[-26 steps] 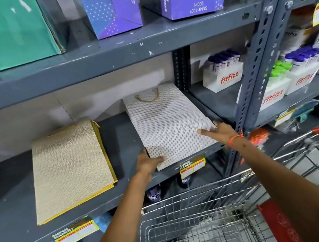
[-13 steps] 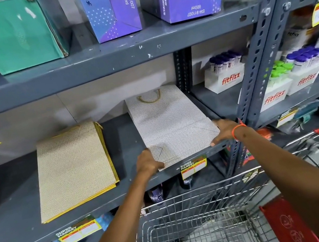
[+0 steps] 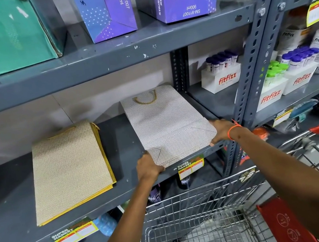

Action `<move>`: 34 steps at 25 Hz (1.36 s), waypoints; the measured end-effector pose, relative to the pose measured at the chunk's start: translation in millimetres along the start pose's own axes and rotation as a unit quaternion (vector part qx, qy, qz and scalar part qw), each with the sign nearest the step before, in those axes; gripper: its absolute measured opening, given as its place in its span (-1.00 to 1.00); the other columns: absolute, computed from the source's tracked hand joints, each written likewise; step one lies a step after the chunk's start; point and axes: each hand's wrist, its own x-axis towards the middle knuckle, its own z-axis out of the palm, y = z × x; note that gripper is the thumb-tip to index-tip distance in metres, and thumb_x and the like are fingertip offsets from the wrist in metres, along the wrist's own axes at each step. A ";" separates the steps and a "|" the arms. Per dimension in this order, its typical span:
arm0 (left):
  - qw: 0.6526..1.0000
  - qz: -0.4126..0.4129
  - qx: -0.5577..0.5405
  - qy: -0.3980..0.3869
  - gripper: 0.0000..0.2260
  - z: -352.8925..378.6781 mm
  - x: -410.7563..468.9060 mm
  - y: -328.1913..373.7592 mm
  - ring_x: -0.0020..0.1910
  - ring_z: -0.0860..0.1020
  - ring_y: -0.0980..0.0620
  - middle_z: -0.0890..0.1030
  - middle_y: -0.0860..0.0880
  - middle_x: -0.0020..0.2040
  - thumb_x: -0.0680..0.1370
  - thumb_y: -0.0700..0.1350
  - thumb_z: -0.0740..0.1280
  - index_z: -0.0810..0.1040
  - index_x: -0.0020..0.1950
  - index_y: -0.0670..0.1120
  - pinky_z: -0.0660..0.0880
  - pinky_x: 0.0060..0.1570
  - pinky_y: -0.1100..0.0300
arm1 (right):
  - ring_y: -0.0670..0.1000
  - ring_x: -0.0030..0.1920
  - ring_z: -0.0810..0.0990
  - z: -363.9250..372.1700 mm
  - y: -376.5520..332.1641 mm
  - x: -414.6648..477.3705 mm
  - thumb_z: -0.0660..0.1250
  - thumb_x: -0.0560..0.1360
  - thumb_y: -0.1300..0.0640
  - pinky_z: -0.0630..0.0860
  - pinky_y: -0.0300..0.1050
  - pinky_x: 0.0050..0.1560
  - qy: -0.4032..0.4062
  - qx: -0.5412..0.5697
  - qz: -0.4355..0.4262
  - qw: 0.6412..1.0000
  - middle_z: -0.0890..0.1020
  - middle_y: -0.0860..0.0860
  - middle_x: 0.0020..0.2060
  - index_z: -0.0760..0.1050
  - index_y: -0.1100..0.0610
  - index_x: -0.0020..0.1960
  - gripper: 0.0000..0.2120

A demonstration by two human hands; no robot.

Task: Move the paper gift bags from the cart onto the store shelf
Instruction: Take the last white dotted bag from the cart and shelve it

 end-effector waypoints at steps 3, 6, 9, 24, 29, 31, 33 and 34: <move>1.000 -0.005 0.001 0.005 -0.50 0.6 -1.8 0.2 0.13 0.59 -0.14 0.63 -0.18 0.13 0.31 -0.19 0.54 0.50 0.19 -0.22 0.54 0.13 0.08 | 0.22 0.39 0.38 -0.2 -1.2 -3.5 0.57 0.27 0.05 0.39 0.06 0.40 0.008 -0.001 0.005 1.000 0.40 0.23 0.40 0.18 0.25 0.47 -0.09; 1.000 -0.010 0.006 0.009 -0.52 0.9 -2.5 0.5 0.11 0.60 -0.14 0.64 -0.18 0.10 0.32 -0.18 0.54 0.51 0.19 -0.21 0.56 0.14 0.06 | 0.23 0.39 0.38 -1.7 -2.8 -6.1 0.56 0.28 0.04 0.39 0.06 0.38 0.010 -0.006 0.011 1.000 0.40 0.24 0.39 0.18 0.25 0.47 -0.09; 1.000 -0.009 0.021 0.011 -0.54 0.0 -3.0 1.1 0.10 0.61 -0.13 0.65 -0.17 0.08 0.31 -0.15 0.54 0.53 0.16 -0.21 0.56 0.08 0.08 | 0.23 0.40 0.37 -1.9 -5.5 -8.2 0.56 0.29 0.05 0.37 0.04 0.38 0.009 -0.011 0.015 1.000 0.38 0.24 0.39 0.16 0.25 0.48 -0.08; 0.999 0.004 0.040 -0.017 -0.47 -8.7 -2.2 -3.8 0.10 0.61 -0.16 0.66 -0.19 0.10 0.25 -0.05 0.58 0.57 0.14 -0.23 0.53 0.09 0.07 | 0.22 0.32 0.46 -9.4 -30.5 -25.8 0.54 0.32 0.07 0.48 0.06 0.29 -0.005 -0.108 0.049 0.993 0.47 0.25 0.32 0.12 0.34 0.46 -0.09; 0.999 0.006 0.032 -0.033 -0.40 -25.3 -7.4 -20.5 0.16 0.54 -0.22 0.58 -0.25 0.15 0.24 -0.06 0.59 0.46 0.14 -0.30 0.49 0.09 0.00 | 0.18 0.35 0.47 -3.8 -99.9 -42.0 0.44 0.41 0.27 0.48 0.01 0.27 0.046 -0.176 0.064 0.981 0.48 0.21 0.35 0.31 0.33 0.40 -0.39; 0.999 0.012 0.013 -0.032 -0.39 -38.3 -8.0 -31.0 0.18 0.54 -0.21 0.57 -0.27 0.18 0.25 -0.07 0.59 0.45 0.15 -0.32 0.49 0.12 -0.01 | 0.17 0.29 0.53 -0.3 -137.2 -44.9 0.42 0.43 0.28 0.51 0.00 0.21 0.049 -0.173 0.033 0.983 0.56 0.18 0.28 0.48 0.27 0.28 -0.57; 0.999 0.028 -0.032 -0.025 -0.41 -60.8 -7.3 -51.6 0.21 0.55 -0.21 0.56 -0.30 0.22 0.28 -0.13 0.58 0.45 0.18 -0.36 0.51 0.18 -0.06 | 0.19 0.25 0.56 9.1 -182.3 -48.3 0.49 0.37 0.23 0.54 0.00 0.15 0.034 -0.153 -0.003 0.988 0.59 0.19 0.23 0.51 0.26 0.23 -0.55; 0.998 0.035 -0.051 -0.012 -0.44 -72.0 -7.6 -62.6 0.21 0.56 -0.22 0.57 -0.32 0.22 0.30 -0.17 0.56 0.45 0.19 -0.37 0.51 0.18 -0.08 | 0.21 0.22 0.57 14.0 -203.1 -50.9 0.53 0.33 0.19 0.54 0.00 0.12 0.023 -0.135 -0.024 0.990 0.59 0.21 0.21 0.51 0.27 0.21 -0.51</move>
